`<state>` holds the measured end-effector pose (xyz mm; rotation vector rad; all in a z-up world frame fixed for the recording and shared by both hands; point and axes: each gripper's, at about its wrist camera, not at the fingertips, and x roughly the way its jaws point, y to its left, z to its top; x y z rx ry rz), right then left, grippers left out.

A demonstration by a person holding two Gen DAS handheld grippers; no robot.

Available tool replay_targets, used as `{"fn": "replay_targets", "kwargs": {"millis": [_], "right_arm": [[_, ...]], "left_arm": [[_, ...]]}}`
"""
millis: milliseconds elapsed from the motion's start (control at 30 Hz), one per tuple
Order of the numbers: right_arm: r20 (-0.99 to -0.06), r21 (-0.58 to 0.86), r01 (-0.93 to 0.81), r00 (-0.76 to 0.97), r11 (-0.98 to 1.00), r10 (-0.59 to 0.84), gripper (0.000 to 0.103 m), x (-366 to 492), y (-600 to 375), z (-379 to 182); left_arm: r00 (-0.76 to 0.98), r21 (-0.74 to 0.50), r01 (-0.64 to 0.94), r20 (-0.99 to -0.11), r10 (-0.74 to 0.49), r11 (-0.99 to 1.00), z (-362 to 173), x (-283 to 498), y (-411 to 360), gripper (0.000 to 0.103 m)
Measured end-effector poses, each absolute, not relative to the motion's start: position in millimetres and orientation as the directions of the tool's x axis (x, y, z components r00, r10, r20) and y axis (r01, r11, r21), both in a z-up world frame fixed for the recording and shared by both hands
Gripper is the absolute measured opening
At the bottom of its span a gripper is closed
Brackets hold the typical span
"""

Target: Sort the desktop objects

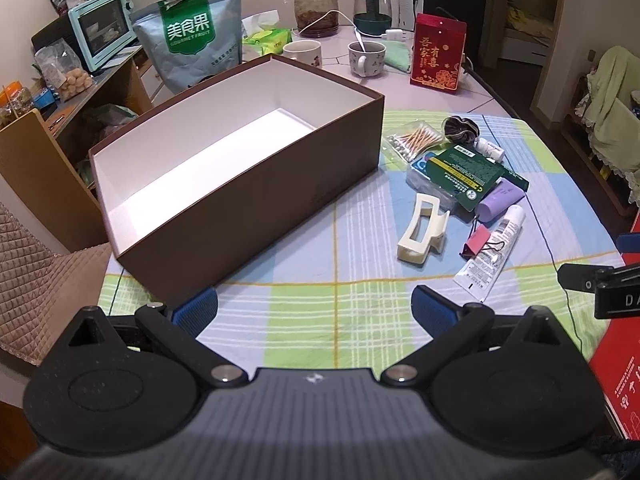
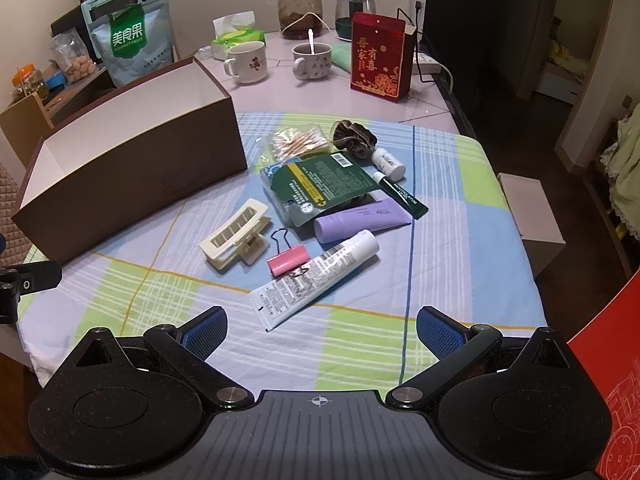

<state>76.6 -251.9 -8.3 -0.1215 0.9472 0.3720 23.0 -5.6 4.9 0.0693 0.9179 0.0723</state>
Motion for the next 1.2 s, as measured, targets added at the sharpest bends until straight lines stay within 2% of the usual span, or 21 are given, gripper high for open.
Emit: {"fn": "replay_targets", "kwargs": {"millis": [833,1200], "right_arm": [[-0.813,0.150,-0.315,0.499,0.937,0.298,0.103,115,-295,-24],[-0.778,0.173,-0.282,0.548,0.944,0.307,0.103,132,-312,-27]], "left_arm": [[0.583,0.088,0.082,-0.812,0.024,0.993,-23,69,-45,0.102],[0.579,0.108,0.122,-0.815,0.017,0.987,-33,87,-54,0.100]]}}
